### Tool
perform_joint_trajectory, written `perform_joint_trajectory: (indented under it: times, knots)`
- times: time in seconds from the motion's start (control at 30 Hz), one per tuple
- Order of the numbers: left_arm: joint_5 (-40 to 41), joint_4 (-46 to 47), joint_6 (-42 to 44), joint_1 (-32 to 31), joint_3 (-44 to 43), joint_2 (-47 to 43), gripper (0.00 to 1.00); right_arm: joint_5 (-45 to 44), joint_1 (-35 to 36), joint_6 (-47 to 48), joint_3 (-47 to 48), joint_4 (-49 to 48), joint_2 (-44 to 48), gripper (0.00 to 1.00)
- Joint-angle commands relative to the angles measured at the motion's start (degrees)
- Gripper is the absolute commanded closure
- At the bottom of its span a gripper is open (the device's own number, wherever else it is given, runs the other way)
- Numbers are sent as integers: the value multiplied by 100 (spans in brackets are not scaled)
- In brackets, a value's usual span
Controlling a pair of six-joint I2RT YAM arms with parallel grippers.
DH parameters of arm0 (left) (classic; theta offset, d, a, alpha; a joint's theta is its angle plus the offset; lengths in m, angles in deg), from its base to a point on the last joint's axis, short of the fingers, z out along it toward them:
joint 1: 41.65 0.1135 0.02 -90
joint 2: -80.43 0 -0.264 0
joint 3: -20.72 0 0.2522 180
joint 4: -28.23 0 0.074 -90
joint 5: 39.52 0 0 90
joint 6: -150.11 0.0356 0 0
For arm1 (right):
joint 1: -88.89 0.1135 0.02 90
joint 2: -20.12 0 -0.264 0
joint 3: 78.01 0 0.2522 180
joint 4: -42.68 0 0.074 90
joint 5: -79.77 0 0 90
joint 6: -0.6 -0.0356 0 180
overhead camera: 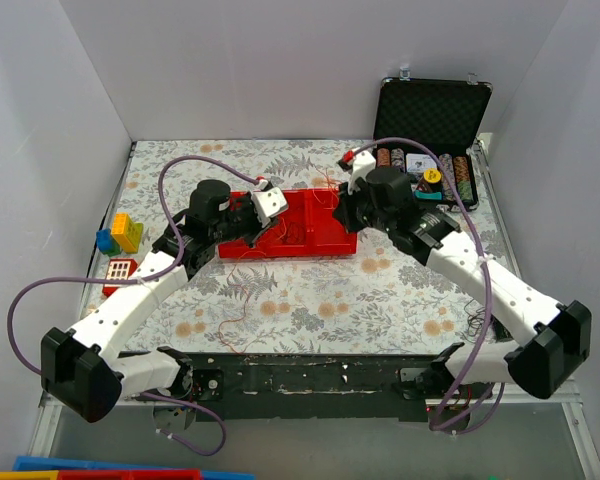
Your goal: Untangle the cables
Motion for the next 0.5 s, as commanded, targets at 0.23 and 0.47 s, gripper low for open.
perform_joint_trajectory:
  times: [0.23, 0.47]
  knots:
    - [54, -115, 16, 12, -181, -389, 100, 1467, -790, -190, 193, -1112, -1624, 99]
    - [36, -203, -19, 12, -216, -495, 100, 1476, -896, -410, 376, -1447, -2521, 99]
